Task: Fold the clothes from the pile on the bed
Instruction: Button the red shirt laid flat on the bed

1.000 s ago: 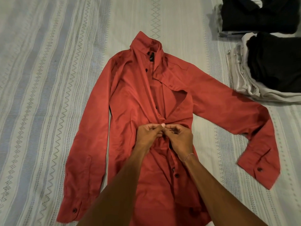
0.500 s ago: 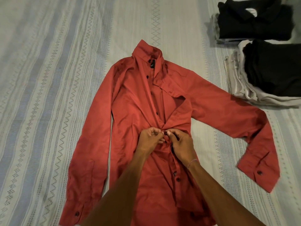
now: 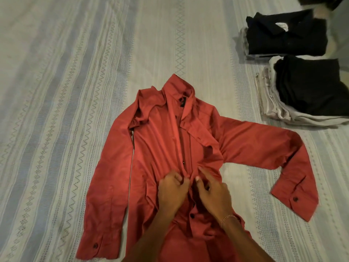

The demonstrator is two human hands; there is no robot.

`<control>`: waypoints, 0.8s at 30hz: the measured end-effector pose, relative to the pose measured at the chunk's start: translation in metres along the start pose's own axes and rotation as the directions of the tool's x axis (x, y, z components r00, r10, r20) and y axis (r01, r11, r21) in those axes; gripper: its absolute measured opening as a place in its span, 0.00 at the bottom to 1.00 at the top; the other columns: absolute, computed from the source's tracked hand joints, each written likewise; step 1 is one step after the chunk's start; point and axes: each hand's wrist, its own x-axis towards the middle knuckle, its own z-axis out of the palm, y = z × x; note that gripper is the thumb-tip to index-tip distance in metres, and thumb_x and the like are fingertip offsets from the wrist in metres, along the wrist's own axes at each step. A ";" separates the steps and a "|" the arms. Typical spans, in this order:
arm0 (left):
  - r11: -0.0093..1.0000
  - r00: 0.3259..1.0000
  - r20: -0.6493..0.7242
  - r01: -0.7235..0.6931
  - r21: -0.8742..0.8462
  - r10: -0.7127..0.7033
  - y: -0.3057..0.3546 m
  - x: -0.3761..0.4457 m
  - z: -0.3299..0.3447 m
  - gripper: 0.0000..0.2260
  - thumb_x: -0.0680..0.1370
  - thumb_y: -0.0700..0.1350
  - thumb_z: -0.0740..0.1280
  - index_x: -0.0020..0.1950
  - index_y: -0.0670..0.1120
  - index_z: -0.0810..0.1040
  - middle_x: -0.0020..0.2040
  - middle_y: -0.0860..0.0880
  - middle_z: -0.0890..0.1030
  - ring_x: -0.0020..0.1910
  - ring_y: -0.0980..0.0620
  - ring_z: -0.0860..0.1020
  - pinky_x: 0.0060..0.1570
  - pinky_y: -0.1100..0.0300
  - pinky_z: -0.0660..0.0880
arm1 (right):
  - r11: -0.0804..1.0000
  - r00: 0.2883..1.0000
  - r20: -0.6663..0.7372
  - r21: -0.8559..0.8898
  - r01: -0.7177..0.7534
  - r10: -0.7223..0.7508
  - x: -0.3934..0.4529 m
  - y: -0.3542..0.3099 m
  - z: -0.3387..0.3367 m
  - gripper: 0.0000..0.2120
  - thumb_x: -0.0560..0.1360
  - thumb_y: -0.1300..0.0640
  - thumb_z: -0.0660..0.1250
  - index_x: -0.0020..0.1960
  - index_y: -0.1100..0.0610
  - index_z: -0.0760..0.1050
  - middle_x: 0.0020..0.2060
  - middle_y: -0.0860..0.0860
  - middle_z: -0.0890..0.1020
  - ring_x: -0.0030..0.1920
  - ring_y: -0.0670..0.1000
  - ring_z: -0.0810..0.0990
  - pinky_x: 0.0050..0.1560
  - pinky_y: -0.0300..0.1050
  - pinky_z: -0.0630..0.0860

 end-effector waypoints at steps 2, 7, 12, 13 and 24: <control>0.980 0.979 -0.071 -0.186 0.065 0.191 0.015 0.012 0.002 0.07 0.74 0.48 0.71 0.39 0.48 0.76 0.29 0.52 0.77 0.32 0.50 0.79 0.36 0.53 0.76 | 0.996 0.985 -0.164 -0.055 -0.071 0.061 0.012 -0.010 -0.006 0.15 0.78 0.38 0.65 0.57 0.44 0.80 0.35 0.47 0.83 0.43 0.54 0.83 0.39 0.46 0.73; 0.920 0.953 -0.051 -0.274 0.279 0.299 0.025 0.032 0.009 0.05 0.78 0.47 0.69 0.48 0.46 0.79 0.45 0.49 0.80 0.45 0.44 0.80 0.44 0.47 0.78 | 0.973 0.946 -0.256 -0.059 -0.221 0.199 0.038 -0.035 -0.006 0.16 0.73 0.39 0.71 0.48 0.51 0.76 0.43 0.51 0.83 0.46 0.57 0.82 0.40 0.46 0.71; 0.979 0.978 -0.153 -0.112 0.169 0.139 0.010 0.038 0.006 0.08 0.76 0.45 0.73 0.52 0.43 0.84 0.41 0.47 0.85 0.44 0.44 0.84 0.46 0.48 0.80 | 0.982 0.949 -0.254 0.066 -0.177 0.188 0.035 -0.035 0.001 0.02 0.73 0.55 0.72 0.44 0.53 0.80 0.36 0.45 0.81 0.40 0.52 0.80 0.36 0.41 0.66; 0.987 0.979 -0.172 -0.086 0.138 0.110 0.010 0.040 0.006 0.08 0.76 0.45 0.74 0.52 0.43 0.84 0.40 0.47 0.85 0.44 0.44 0.84 0.47 0.48 0.80 | 0.985 0.949 -0.271 0.104 -0.139 0.163 0.033 -0.035 0.002 0.02 0.73 0.56 0.72 0.42 0.53 0.80 0.34 0.44 0.80 0.38 0.50 0.79 0.35 0.40 0.67; 0.877 0.987 0.110 0.156 -0.454 -0.118 0.012 0.056 -0.003 0.06 0.78 0.40 0.73 0.41 0.40 0.84 0.33 0.46 0.83 0.28 0.55 0.78 0.30 0.62 0.76 | 0.968 0.990 -0.110 0.225 0.114 -0.091 0.047 -0.044 0.024 0.04 0.72 0.58 0.75 0.41 0.54 0.81 0.35 0.46 0.82 0.35 0.44 0.80 0.37 0.33 0.74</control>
